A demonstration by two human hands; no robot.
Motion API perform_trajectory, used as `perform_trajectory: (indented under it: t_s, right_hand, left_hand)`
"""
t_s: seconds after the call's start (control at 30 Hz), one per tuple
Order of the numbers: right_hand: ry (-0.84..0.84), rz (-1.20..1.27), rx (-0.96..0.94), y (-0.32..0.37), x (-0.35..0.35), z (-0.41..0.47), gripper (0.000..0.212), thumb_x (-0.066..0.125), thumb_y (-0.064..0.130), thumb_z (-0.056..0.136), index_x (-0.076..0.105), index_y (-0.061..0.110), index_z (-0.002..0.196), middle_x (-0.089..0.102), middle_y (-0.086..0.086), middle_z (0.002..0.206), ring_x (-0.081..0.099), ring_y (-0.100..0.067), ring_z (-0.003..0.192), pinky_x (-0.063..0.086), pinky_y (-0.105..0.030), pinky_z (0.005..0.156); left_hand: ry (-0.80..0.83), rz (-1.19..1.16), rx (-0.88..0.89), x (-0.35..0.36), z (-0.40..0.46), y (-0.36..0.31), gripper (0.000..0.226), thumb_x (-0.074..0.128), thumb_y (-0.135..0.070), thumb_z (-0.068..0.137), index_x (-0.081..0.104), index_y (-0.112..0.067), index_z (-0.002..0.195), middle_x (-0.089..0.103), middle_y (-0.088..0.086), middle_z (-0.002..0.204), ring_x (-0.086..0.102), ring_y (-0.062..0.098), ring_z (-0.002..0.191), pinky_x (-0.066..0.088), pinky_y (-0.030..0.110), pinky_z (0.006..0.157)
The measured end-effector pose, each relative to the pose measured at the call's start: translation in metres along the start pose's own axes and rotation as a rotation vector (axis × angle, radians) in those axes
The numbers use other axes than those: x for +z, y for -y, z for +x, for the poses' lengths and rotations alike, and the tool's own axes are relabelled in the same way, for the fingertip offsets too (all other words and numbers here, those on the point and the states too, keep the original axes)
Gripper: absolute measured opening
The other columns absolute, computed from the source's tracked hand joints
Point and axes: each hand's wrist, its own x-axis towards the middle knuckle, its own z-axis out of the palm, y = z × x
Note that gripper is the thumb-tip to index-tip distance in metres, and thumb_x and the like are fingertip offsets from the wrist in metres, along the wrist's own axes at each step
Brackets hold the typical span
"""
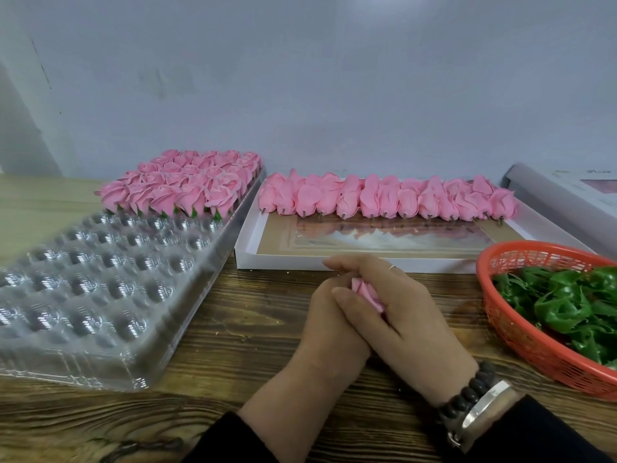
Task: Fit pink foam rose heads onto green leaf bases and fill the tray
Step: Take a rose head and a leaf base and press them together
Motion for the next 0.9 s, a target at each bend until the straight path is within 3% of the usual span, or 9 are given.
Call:
perform_trajectory:
  t_s: [0.1, 0.17, 0.3, 0.4, 0.53, 0.63, 0.73, 0.9]
  right_hand:
    - [0.038, 0.0, 0.005, 0.002, -0.001, 0.0, 0.042, 0.046, 0.058, 0.073, 0.044, 0.052, 0.115, 0.056, 0.026, 0.116, 0.052, 0.003, 0.11, 0.045, -0.03, 0.095]
    - [0.027, 0.047, -0.001, 0.002, -0.001, 0.0, 0.044, 0.046, 0.059, 0.074, 0.048, 0.047, 0.116, 0.058, 0.023, 0.116, 0.053, 0.001, 0.111, 0.045, -0.031, 0.094]
    - [-0.105, 0.367, 0.035, -0.001, 0.002, -0.003, 0.046, 0.034, 0.05, 0.084, 0.066, 0.024, 0.105, 0.069, 0.011, 0.104, 0.062, -0.006, 0.102, 0.047, -0.026, 0.088]
    - [-0.144, 0.369, 0.047, -0.002, 0.004, -0.002, 0.045, 0.034, 0.045, 0.086, 0.07, 0.02, 0.096, 0.071, 0.009, 0.096, 0.064, -0.003, 0.096, 0.046, -0.018, 0.084]
    - [-0.109, 0.229, 0.03, -0.001, 0.005, -0.001, 0.033, 0.045, 0.042, 0.082, 0.069, 0.026, 0.098, 0.068, 0.017, 0.095, 0.062, 0.0, 0.096, 0.043, -0.009, 0.081]
    - [-0.093, 0.204, 0.041, 0.001, 0.004, 0.0, 0.029, 0.048, 0.044, 0.078, 0.067, 0.032, 0.096, 0.067, 0.019, 0.095, 0.061, 0.001, 0.095, 0.044, -0.009, 0.08]
    - [-0.055, 0.185, 0.034, 0.002, 0.002, 0.001, 0.027, 0.051, 0.046, 0.075, 0.064, 0.038, 0.097, 0.065, 0.021, 0.1, 0.06, 0.001, 0.098, 0.044, -0.01, 0.082]
    - [0.032, 0.182, 0.106, 0.003, -0.005, 0.001, 0.042, 0.055, 0.058, 0.067, 0.058, 0.046, 0.107, 0.062, 0.026, 0.102, 0.058, 0.004, 0.098, 0.045, -0.01, 0.081]
  left_hand:
    - [0.08, -0.162, -0.089, 0.0, 0.005, -0.002, 0.023, 0.044, 0.013, 0.089, 0.056, -0.003, 0.078, 0.056, 0.0, 0.069, 0.059, -0.002, 0.06, 0.048, 0.011, 0.056]
    - [0.077, -0.147, -0.07, 0.001, 0.006, -0.002, 0.02, 0.048, 0.005, 0.091, 0.059, -0.004, 0.077, 0.06, 0.0, 0.07, 0.061, 0.005, 0.066, 0.049, 0.016, 0.062]
    - [0.047, -0.088, 0.011, 0.002, 0.004, -0.004, 0.023, 0.056, -0.003, 0.086, 0.06, -0.015, 0.067, 0.064, -0.011, 0.056, 0.061, -0.003, 0.057, 0.042, 0.007, 0.049]
    - [0.039, -0.033, 0.034, 0.003, 0.004, -0.001, 0.031, 0.055, -0.002, 0.087, 0.058, -0.021, 0.063, 0.062, -0.015, 0.052, 0.059, -0.006, 0.053, 0.04, 0.005, 0.047]
    - [0.013, 0.019, 0.056, 0.003, 0.003, 0.007, 0.02, 0.049, 0.011, 0.086, 0.061, -0.002, 0.094, 0.054, -0.016, 0.067, 0.053, -0.016, 0.059, 0.043, 0.003, 0.057]
    - [0.061, -0.192, 0.005, 0.004, 0.003, 0.003, 0.024, 0.04, 0.02, 0.087, 0.06, 0.006, 0.086, 0.059, -0.003, 0.065, 0.059, -0.005, 0.059, 0.044, 0.008, 0.055]
    - [0.069, -0.377, -0.012, 0.003, 0.006, 0.002, 0.032, 0.034, 0.022, 0.087, 0.056, 0.004, 0.071, 0.059, -0.004, 0.053, 0.058, -0.001, 0.052, 0.044, 0.011, 0.049]
    - [-0.021, -0.365, 0.07, 0.004, 0.004, 0.004, 0.014, 0.045, 0.022, 0.081, 0.055, 0.018, 0.072, 0.051, 0.012, 0.063, 0.051, 0.008, 0.055, 0.044, 0.016, 0.051]
